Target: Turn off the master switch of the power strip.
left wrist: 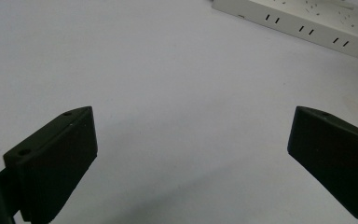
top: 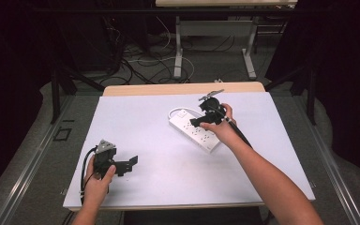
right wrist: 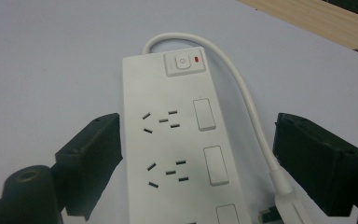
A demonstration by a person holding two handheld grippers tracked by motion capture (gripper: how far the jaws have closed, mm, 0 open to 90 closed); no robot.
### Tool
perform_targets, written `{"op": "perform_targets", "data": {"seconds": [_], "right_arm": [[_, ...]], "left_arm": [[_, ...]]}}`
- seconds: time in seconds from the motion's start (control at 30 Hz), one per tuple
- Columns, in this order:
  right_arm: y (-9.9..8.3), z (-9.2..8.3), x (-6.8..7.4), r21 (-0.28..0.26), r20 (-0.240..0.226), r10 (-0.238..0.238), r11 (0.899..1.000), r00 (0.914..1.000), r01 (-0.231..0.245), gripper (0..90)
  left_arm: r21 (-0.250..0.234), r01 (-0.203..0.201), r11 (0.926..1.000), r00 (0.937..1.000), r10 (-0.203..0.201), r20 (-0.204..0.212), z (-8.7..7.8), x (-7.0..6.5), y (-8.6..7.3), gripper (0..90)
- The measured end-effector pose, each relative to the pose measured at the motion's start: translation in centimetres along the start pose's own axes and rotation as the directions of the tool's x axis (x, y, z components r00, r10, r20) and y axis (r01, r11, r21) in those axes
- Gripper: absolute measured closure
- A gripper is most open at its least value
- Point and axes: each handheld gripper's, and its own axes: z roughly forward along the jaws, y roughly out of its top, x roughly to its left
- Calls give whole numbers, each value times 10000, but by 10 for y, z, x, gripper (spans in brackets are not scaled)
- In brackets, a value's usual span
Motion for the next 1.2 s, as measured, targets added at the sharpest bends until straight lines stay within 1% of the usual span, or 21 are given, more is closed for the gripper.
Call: {"op": "perform_targets", "data": {"seconds": [0.03,0.07,0.1,0.17,0.2,0.23,0.27,0.3,0.33,0.37,0.4,0.43,0.53,0.63,0.73,0.77,0.83,0.87,1.0,1.07,1.2], "right_arm": [[-1,-3,0,-14,-15,81,10000,10000,-81,149],[-3,-5,0,-32,97,31,10000,9999,-31,148],[-5,-8,0,-47,108,103,9999,9999,-102,146],[-9,-13,2,-37,121,41,10000,9999,-40,133],[-11,-15,2,-47,187,-27,10000,9998,28,111],[-13,-17,3,-41,152,-64,10000,9999,65,77],[-15,-18,3,44,197,-67,10000,9998,66,35],[-17,-20,3,202,281,-169,9997,9995,164,2],[-18,-21,4,271,250,-175,9995,9995,168,0],[-21,-23,4,233,193,-184,9996,9996,180,0],[-23,-25,5,227,139,-87,9997,9999,84,0],[-26,-28,4,242,107,-119,9996,9999,116,0],[-33,-34,3,132,95,-49,9999,9999,48,0],[-41,-41,1,-34,178,29,10000,9998,-29,0],[-49,-49,-1,-90,164,151,9998,9998,-149,0],[-52,-52,-2,-176,195,100,9998,9998,-97,0],[-57,-57,-4,-217,170,259,9994,9995,-255,0],[-59,-60,-5,-228,264,226,9995,9994,-220,0],[-69,-70,-6,-383,278,261,9990,9993,-250,0],[-73,-75,-7,-477,395,195,9987,9990,-176,0],[-81,-82,-7,-565,408,309,9980,9987,-286,0]], "left_arm": [[-9,11,10000,10000,-11,8,0,0,0,16],[0,-58,10000,10000,58,-12,0,0,0,16],[128,-82,9999,10000,81,45,-1,1,1,16],[69,-84,9999,10000,84,24,-1,0,1,16],[142,-111,9998,9999,110,61,-2,1,1,16],[130,-109,9999,9999,109,48,-2,1,1,16],[128,-105,9999,9999,105,45,-2,1,1,16],[23,-88,10000,10000,88,17,-1,0,1,16],[52,-112,9999,9999,112,8,-1,0,1,16],[46,-118,9999,9999,118,15,-1,0,1,16],[60,-134,9999,9999,134,9,-1,0,1,16],[63,-134,9999,9999,133,6,-1,0,1,16],[56,-129,9999,9999,129,10,-2,0,1,16],[57,-134,9999,9999,134,12,-2,0,1,16],[75,-147,9999,9999,146,29,-2,-1,1,16],[64,-151,9999,9999,151,31,-2,-1,1,16],[65,-126,9999,9999,126,15,-2,-1,2,16],[65,-129,9999,9999,129,13,-2,-1,2,16],[70,-127,9999,9999,127,8,-2,-1,1,16],[65,-125,9999,9999,125,4,-2,-1,1,16],[65,-156,9999,9999,156,-1,-2,-1,1,16]]}}
